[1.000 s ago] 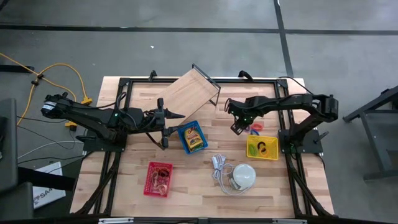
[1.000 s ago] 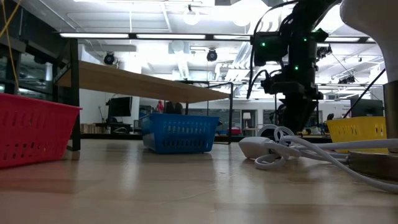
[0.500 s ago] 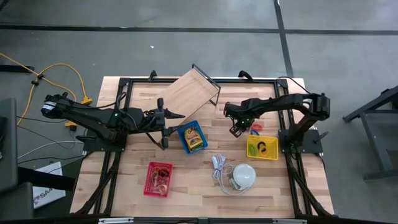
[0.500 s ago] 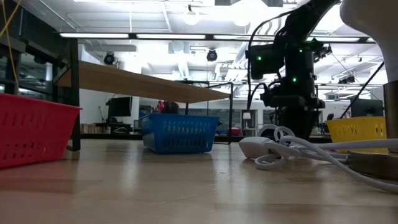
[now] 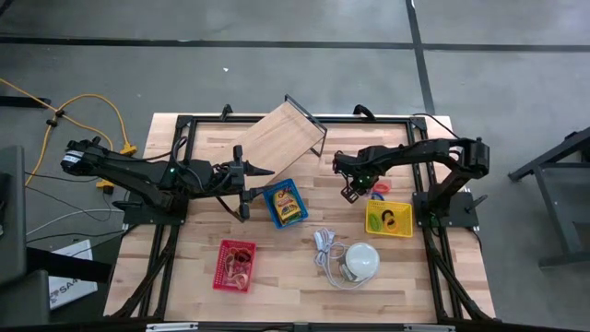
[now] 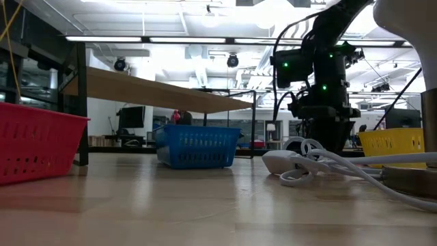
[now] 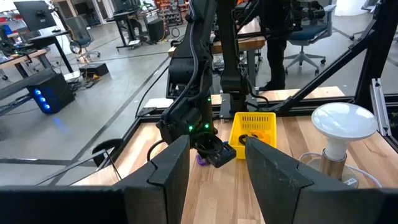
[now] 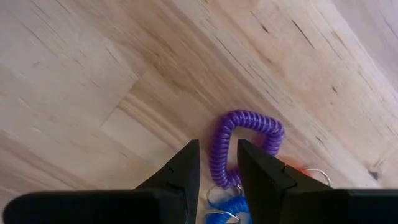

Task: Pick & Place Office Desk Supplies
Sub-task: Put the violet spring keychain into the yellow bin, then put the orange spring keychain into the yellow bin

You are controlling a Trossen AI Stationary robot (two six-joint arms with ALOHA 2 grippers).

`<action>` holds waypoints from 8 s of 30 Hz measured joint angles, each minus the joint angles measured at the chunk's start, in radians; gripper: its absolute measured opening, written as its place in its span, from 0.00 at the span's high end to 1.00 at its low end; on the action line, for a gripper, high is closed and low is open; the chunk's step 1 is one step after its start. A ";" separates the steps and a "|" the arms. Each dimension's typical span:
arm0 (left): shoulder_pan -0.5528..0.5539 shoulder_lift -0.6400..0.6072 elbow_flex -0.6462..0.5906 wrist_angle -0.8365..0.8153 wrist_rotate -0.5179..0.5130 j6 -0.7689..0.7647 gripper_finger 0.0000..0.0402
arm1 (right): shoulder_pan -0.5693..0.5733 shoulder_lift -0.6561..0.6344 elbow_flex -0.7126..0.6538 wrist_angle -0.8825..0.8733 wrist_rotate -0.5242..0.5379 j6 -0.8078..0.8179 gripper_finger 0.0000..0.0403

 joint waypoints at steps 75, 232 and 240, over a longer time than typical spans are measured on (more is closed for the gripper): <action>0.000 0.000 0.000 0.000 0.000 0.000 0.63 | 0.269 -0.289 0.081 -0.297 0.056 0.255 0.96; 0.000 0.000 0.000 0.000 0.000 0.000 0.63 | -0.094 -0.344 -0.371 0.134 0.097 0.261 0.73; 0.000 0.000 0.000 0.000 0.000 0.000 0.63 | -0.095 -0.314 -0.368 0.154 0.080 0.258 0.73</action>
